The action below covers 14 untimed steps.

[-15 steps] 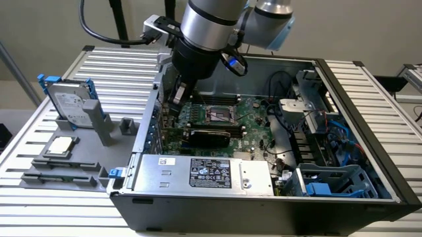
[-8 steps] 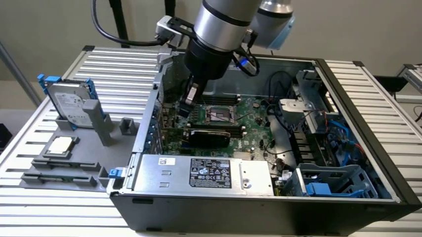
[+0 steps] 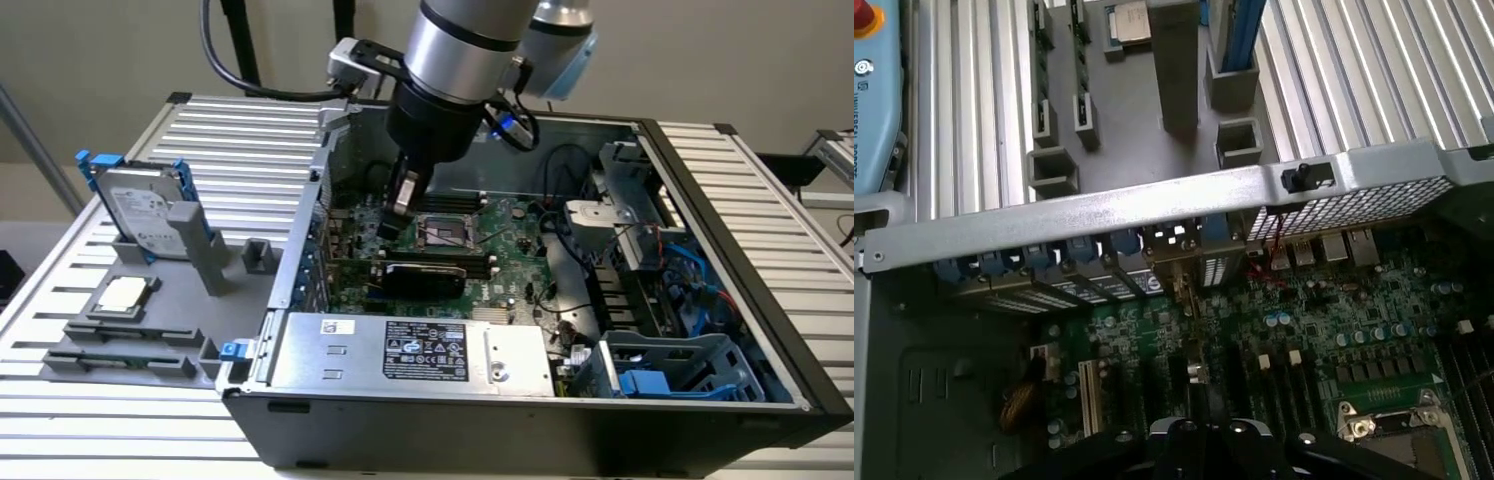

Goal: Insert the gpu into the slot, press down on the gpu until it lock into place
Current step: 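Press down on the gpu until it lock into place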

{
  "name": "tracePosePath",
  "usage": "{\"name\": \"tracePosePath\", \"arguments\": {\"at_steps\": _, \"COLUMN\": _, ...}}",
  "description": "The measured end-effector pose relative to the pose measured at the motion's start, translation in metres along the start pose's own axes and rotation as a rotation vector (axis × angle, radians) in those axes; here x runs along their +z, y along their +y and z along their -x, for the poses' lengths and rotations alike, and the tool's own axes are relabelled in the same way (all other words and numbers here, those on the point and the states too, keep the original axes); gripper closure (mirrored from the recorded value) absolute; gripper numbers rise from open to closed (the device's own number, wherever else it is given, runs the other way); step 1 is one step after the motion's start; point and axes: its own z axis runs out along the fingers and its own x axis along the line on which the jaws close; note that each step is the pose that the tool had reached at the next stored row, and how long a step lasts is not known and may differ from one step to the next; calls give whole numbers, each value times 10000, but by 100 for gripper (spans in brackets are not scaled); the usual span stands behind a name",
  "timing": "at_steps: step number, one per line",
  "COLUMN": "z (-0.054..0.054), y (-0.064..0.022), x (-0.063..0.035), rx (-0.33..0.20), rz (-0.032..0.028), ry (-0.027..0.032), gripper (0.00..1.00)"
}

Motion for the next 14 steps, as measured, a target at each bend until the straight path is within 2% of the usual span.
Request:
{"name": "tracePosePath", "arguments": {"at_steps": 2, "z": 0, "y": 0, "x": 0, "rx": -85, "rz": -374, "ry": -47, "gripper": 89}}
{"name": "tracePosePath", "arguments": {"at_steps": 6, "z": 0, "y": 0, "x": 0, "rx": -226, "rz": -1075, "ry": -142, "gripper": 89}}
{"name": "tracePosePath", "arguments": {"at_steps": 7, "z": 0, "y": -1, "x": 1, "rx": -229, "rz": -1141, "ry": -156, "gripper": 89}}
{"name": "tracePosePath", "arguments": {"at_steps": 14, "z": 0, "y": 0, "x": 0, "rx": -229, "rz": -1141, "ry": -155, "gripper": 89}}
